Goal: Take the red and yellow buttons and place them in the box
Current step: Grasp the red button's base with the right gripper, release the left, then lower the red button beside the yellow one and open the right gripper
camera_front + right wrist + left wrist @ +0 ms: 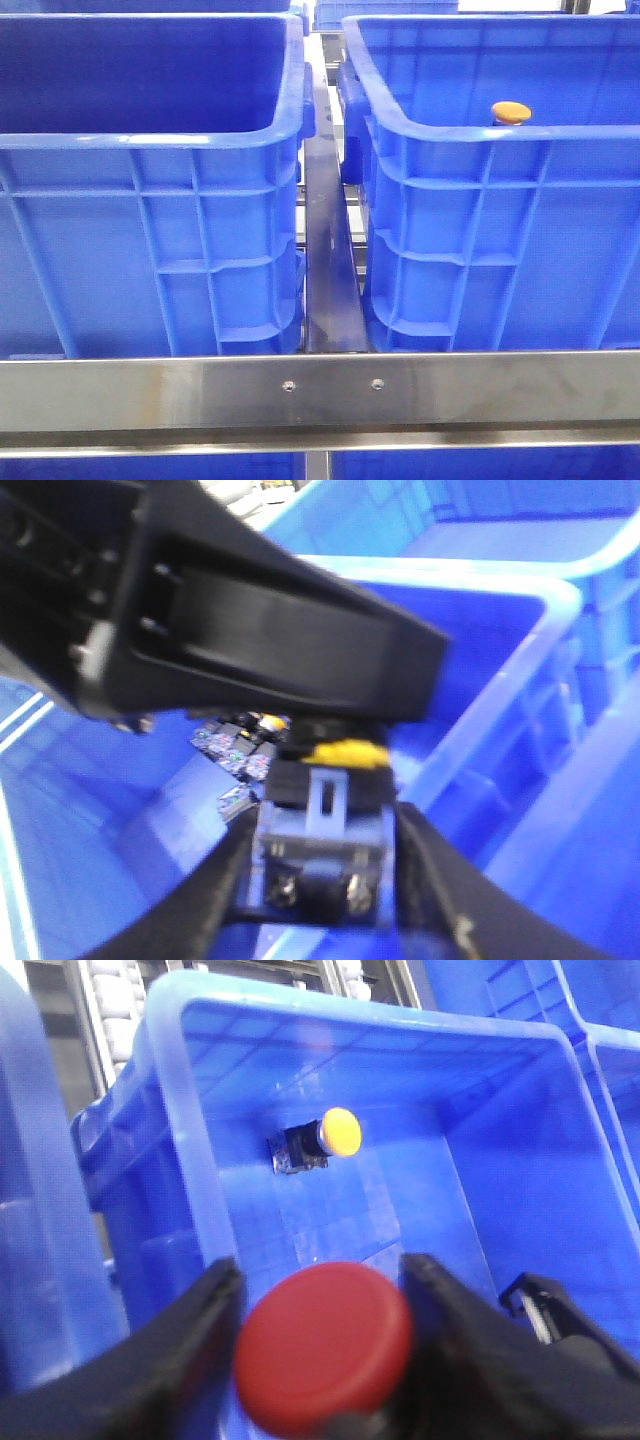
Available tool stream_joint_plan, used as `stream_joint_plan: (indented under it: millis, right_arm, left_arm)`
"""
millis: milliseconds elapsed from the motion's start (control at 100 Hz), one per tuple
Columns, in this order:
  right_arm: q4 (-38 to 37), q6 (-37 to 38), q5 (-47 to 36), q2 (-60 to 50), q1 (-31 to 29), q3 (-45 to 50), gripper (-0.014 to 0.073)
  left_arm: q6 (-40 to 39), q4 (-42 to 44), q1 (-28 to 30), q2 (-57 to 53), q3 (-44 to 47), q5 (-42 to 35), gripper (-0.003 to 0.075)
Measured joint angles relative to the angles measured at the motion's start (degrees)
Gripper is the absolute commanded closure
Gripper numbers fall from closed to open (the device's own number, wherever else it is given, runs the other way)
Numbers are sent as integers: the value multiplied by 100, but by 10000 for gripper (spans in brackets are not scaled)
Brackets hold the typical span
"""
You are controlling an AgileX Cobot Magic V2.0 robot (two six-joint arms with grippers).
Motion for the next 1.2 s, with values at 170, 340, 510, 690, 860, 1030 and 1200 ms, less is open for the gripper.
stream_joint_plan:
  millis: [170,340,510,690,860,1030,1200]
  right_arm:
    - [0,0,0,0,3,0,401]
    - [0,0,-38,0,3,0,401]
    - [0,0,-76,0,-213,0,401]
    - [0,0,-85,0,-609,0,401]
    - [0,0,-259,0,-1008,0,401]
    - [10,0,-1016,0,-1380,0,401]
    - [21,0,-1921,0,-1583,0,401]
  left_arm:
    - [20,-30,23,0,0,195,72]
    - [32,-44,36,0,0,216,75]
    - [41,-58,280,-161,-26,373,92]
    - [53,116,645,-488,-68,634,92]
    - [76,334,791,-599,-68,878,92]
    - [87,651,801,-604,-68,1043,92]
    - [87,798,801,-604,-68,1151,92]
